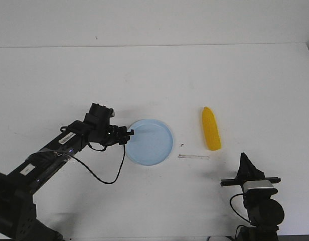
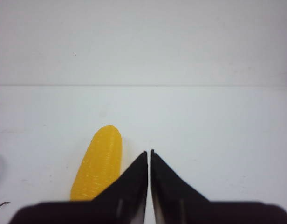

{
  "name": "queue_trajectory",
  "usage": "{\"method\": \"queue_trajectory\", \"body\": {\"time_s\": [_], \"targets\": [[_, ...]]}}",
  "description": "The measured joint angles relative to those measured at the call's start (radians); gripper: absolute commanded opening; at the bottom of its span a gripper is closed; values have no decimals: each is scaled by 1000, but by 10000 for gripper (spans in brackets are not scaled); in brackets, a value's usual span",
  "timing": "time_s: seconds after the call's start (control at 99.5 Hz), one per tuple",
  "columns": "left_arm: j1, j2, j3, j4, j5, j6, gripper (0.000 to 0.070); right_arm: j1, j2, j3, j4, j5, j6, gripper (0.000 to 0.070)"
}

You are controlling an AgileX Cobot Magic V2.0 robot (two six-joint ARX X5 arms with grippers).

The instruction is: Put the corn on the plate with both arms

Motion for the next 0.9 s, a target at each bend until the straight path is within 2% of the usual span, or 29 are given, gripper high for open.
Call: {"method": "queue_trajectory", "body": {"time_s": [0.09, 0.201, 0.442, 0.583, 0.713, 0.904], "targets": [[15, -63, 0, 18, -8, 14, 143, 0, 0, 0, 0, 0, 0, 7], [48, -158, -29, 96, -47, 58, 0, 0, 0, 0, 0, 0, 0, 7], [153, -391, -263, 393, -116, 242, 0, 0, 0, 0, 0, 0, 0, 7], [235, -562, -415, 538, -189, 355, 0, 0, 0, 0, 0, 0, 0, 7], [310, -731, -531, 602, -251, 419, 0, 0, 0, 0, 0, 0, 0, 7], [366, -987, -689, 602, -262, 443, 0, 0, 0, 0, 0, 0, 0, 7]]}}
